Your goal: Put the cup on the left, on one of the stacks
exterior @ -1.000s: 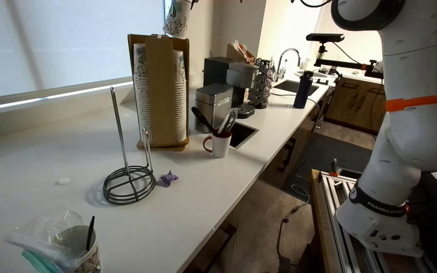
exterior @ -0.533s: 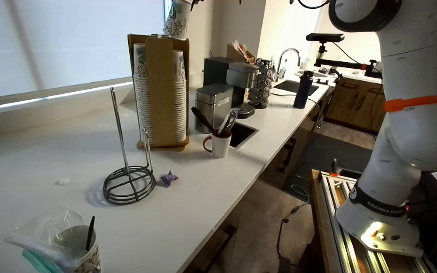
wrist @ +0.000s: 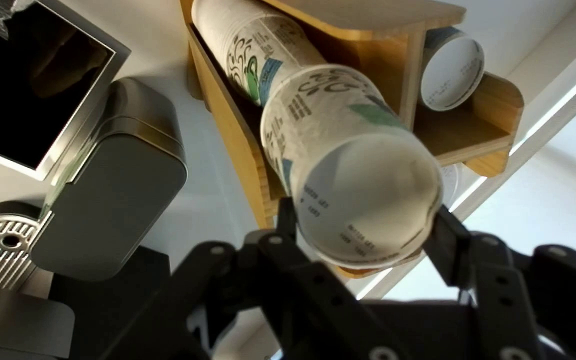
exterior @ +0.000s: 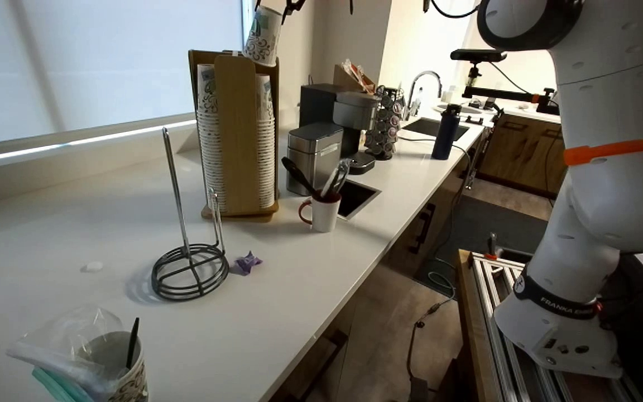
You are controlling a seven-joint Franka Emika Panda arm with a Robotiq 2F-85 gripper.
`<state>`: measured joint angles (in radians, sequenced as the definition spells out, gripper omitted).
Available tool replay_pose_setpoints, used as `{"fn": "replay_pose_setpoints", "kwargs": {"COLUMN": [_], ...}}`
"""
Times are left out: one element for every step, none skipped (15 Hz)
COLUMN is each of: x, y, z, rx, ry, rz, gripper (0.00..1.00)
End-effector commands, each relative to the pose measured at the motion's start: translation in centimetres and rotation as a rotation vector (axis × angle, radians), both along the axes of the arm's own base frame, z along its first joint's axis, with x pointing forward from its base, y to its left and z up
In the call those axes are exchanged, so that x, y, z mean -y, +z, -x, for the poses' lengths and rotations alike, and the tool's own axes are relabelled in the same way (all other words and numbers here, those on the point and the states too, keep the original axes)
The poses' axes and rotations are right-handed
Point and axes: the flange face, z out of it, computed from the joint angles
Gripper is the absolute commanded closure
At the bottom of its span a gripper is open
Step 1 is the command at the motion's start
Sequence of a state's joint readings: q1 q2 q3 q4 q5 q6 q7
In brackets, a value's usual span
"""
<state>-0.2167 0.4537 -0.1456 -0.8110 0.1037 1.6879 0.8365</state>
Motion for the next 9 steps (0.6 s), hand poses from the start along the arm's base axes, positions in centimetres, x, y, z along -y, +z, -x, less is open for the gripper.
{"fn": "replay_pose_setpoints", "kwargs": {"x": [0.31, 0.35, 0.42, 0.46, 0.53, 0.59, 0.62, 0.66, 0.66], "y": [-0.54, -0.63, -0.83, -0.98, -1.17, -1.3, -1.38, -1.41, -1.42], "z": [-0.3, -0.32, -0.41, -0.47, -0.54, -0.59, -0.6, -0.59, -0.59], "rx": [-0.006, -0.009, -0.012, -0.015, -0.019, -0.021, -0.022, -0.024, -0.024], "ry": [-0.014, -0.014, -0.013, -0.014, -0.015, -0.016, -0.019, -0.021, -0.024], "rz": [-0.021, -0.022, -0.024, -0.024, -0.025, -0.027, -0.029, -0.03, -0.032], "gripper": [0.11, 0.05, 0.01, 0.0, 0.0, 0.0, 0.0, 0.0, 0.0]}}
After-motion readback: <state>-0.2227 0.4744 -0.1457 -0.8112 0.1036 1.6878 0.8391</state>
